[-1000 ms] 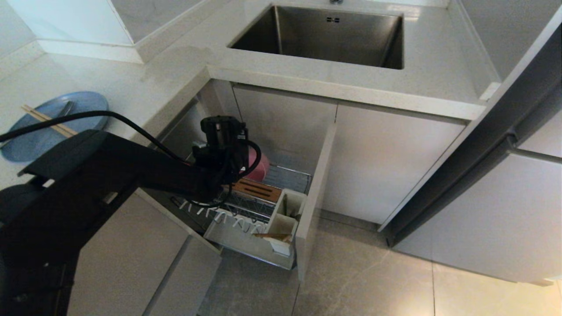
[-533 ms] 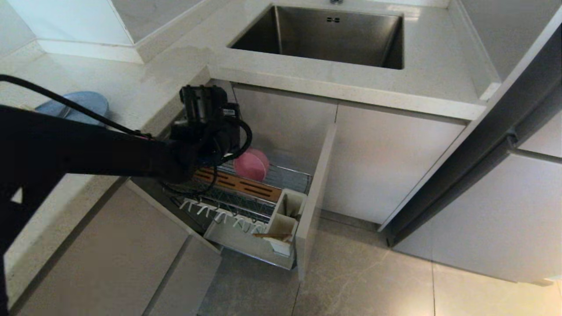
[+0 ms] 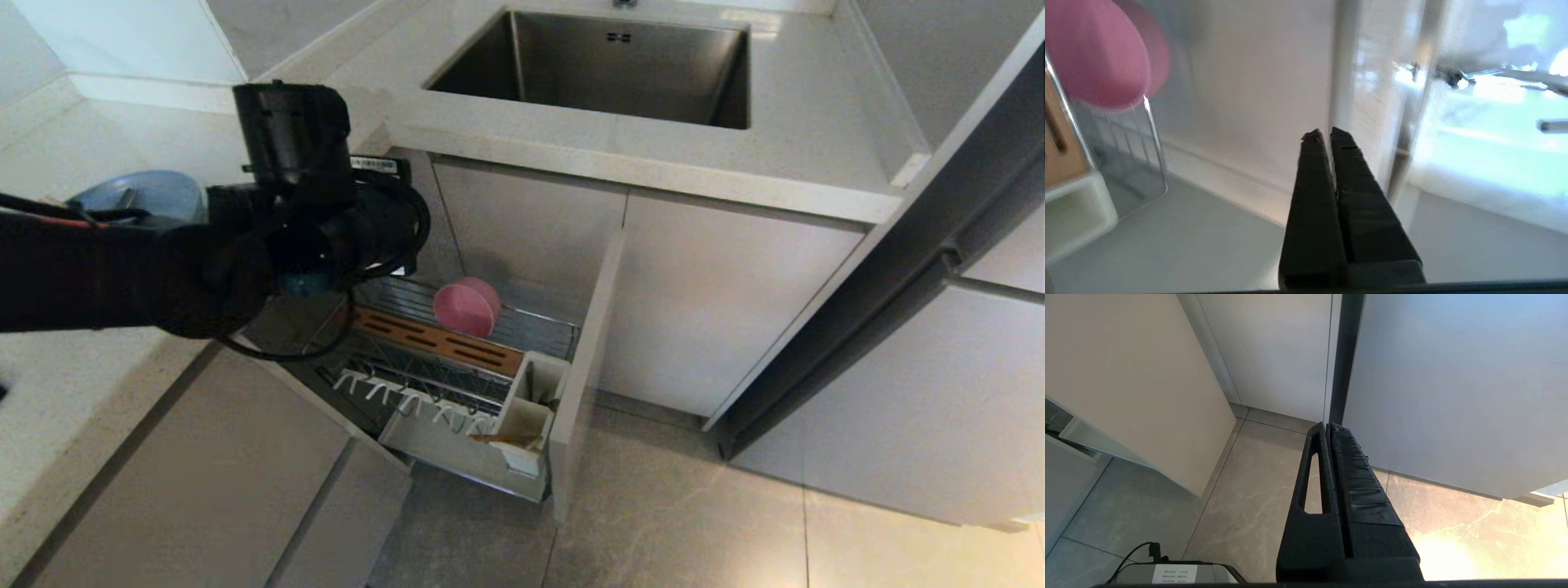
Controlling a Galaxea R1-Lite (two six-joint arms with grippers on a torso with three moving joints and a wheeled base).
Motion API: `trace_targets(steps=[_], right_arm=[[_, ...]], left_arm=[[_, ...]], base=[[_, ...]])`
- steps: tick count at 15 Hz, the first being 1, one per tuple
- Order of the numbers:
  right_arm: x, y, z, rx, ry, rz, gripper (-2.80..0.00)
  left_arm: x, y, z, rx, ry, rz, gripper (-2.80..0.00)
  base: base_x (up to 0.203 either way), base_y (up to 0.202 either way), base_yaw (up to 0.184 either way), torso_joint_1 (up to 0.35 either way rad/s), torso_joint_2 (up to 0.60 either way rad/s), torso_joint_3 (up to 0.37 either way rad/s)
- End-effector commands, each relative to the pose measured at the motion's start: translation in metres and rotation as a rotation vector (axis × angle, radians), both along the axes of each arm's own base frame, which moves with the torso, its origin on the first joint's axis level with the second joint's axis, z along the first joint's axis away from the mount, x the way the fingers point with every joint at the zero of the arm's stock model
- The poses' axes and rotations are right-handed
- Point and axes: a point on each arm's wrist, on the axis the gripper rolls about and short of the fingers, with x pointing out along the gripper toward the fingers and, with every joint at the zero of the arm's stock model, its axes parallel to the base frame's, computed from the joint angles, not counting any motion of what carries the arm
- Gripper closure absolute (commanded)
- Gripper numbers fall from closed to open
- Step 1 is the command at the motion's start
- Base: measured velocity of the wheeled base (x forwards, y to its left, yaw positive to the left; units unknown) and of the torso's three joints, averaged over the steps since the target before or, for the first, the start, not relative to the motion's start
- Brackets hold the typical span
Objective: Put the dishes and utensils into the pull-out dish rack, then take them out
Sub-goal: Pick up the chopsticks and place it in the cupboard
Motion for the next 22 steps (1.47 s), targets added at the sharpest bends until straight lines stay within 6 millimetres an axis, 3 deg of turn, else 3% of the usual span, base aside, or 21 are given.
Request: trace_targets(steps=[1, 5, 13, 17, 22], right_arm=[[0.001, 0.000, -0.002, 0.000, 0.008, 0.001, 0.00], [0.001, 0.000, -0.002, 0.000, 0.008, 0.001, 0.00], [0.001, 0.000, -0.002, 0.000, 0.008, 0.001, 0.00], [0.001, 0.000, -0.002, 0.000, 0.007, 0.001, 0.00], [0.001, 0.000, -0.002, 0.000, 0.007, 0.000, 0.00]], left_arm=[[-0.029, 0.007, 0.026, -0.030, -0.044, -0.020, 0.00], [-0.065, 0.004, 0.055, 0.152, -0.118, -0.091, 0.00], [-0.099, -0.001, 0.084, 0.760, -0.230, 0.005, 0.00], [-0.105, 0.026, 0.090, 1.083, -0.150, 0.095, 0.00], [-0.109, 0.062, 0.136, 1.089, -0.071, 0.248, 0.00]], base=[[0.000, 0.000, 0.000, 0.000, 0.00, 0.000], [0.000, 0.000, 0.000, 0.000, 0.00, 0.000], [0.000, 0.000, 0.000, 0.000, 0.00, 0.000], [0.000, 0.000, 0.000, 0.000, 0.00, 0.000], [0.000, 0.000, 0.000, 0.000, 0.00, 0.000]])
